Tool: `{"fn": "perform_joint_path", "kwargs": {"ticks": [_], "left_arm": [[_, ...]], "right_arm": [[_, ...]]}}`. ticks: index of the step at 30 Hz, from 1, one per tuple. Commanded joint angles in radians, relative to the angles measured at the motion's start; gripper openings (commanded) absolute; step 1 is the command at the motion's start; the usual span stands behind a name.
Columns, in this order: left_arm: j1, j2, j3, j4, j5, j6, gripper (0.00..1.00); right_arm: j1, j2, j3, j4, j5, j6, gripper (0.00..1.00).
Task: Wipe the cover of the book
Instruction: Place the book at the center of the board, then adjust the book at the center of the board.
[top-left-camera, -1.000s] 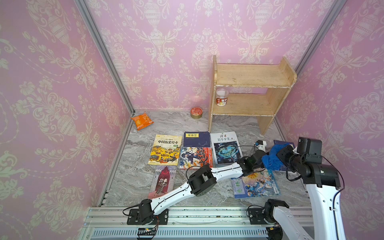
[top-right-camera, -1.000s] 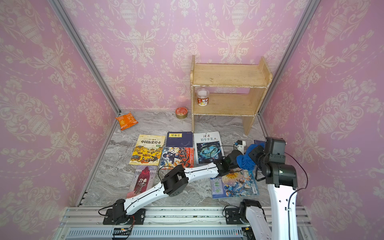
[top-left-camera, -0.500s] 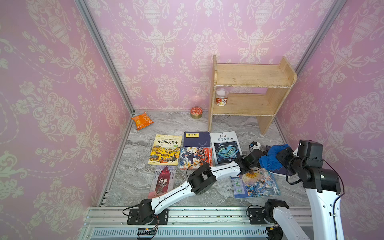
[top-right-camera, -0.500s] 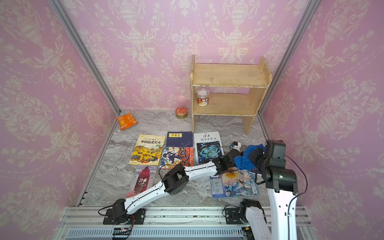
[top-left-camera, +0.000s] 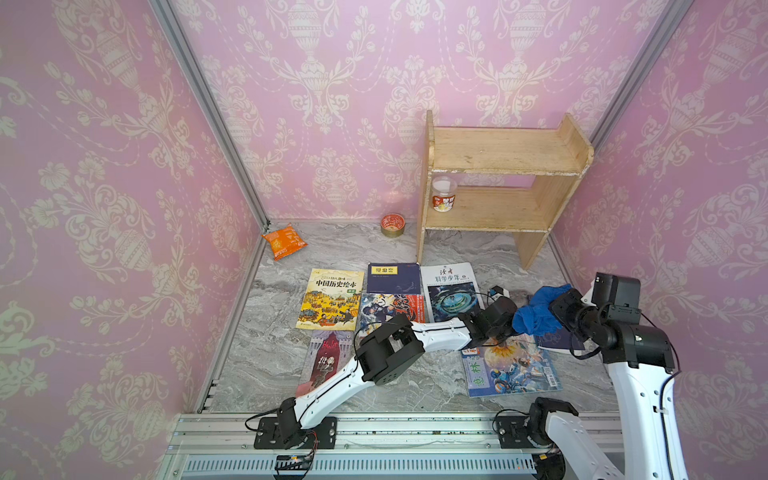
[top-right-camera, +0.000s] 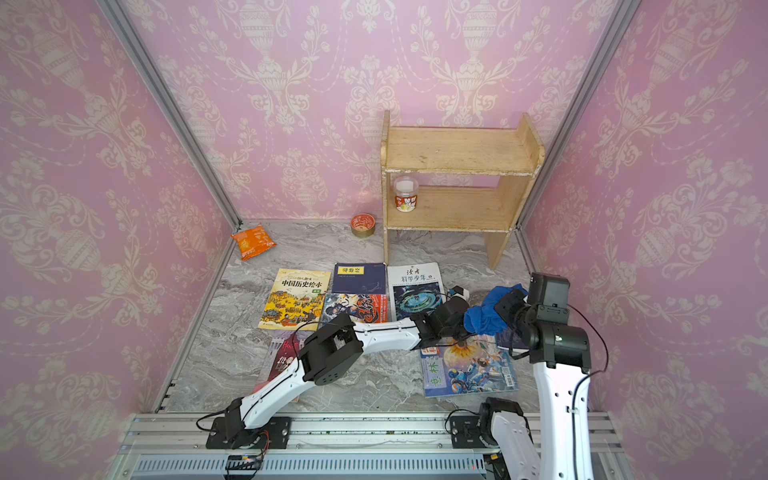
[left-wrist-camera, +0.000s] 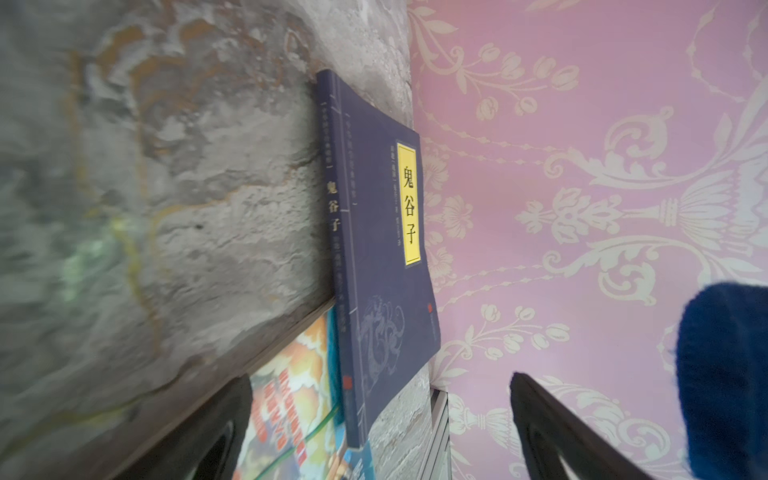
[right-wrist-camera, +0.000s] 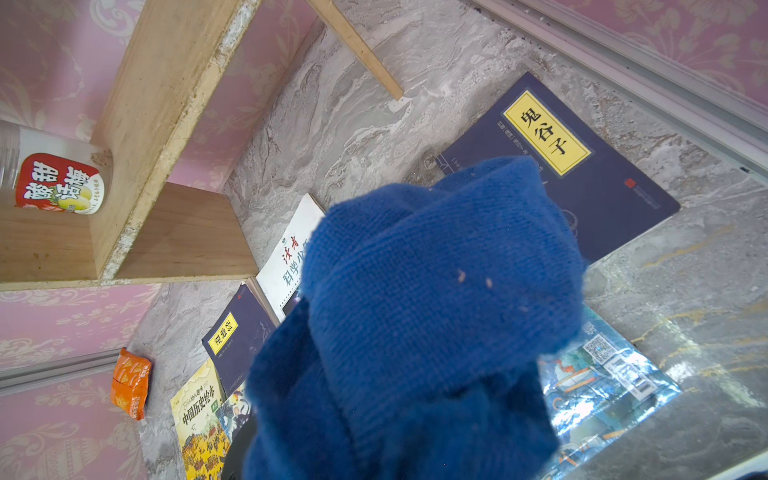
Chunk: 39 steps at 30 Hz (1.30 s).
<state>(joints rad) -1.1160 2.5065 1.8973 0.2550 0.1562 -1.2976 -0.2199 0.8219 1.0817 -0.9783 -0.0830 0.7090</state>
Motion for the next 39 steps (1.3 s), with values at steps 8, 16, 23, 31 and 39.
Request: {"fn": "perform_joint_path", "kwargs": {"ticks": [8,16,23,31,39], "left_arm": [[0.062,-0.315,-0.435,-0.025,0.07,0.231,0.99],[0.069,-0.54,-0.733,-0.054,0.092,0.294,0.99],[0.074,-0.638,-0.892,-0.005,0.133,0.249,0.99],[0.123,-0.723,-0.952,-0.036,0.174,0.289,0.99],[0.29,-1.005,-1.006,-0.365,0.031,0.561,0.99]], "right_arm": [[-0.014,0.055,-0.027,0.058,-0.049,-0.07,0.0],[-0.023,0.102,-0.108,-0.02,0.069,-0.146,0.0],[-0.178,0.119,-0.295,0.004,0.014,-0.125,0.0],[-0.154,0.102,-0.361,0.081,-0.159,-0.13,0.0],[0.312,0.147,-0.307,0.206,-0.031,-0.033,0.0]]}}
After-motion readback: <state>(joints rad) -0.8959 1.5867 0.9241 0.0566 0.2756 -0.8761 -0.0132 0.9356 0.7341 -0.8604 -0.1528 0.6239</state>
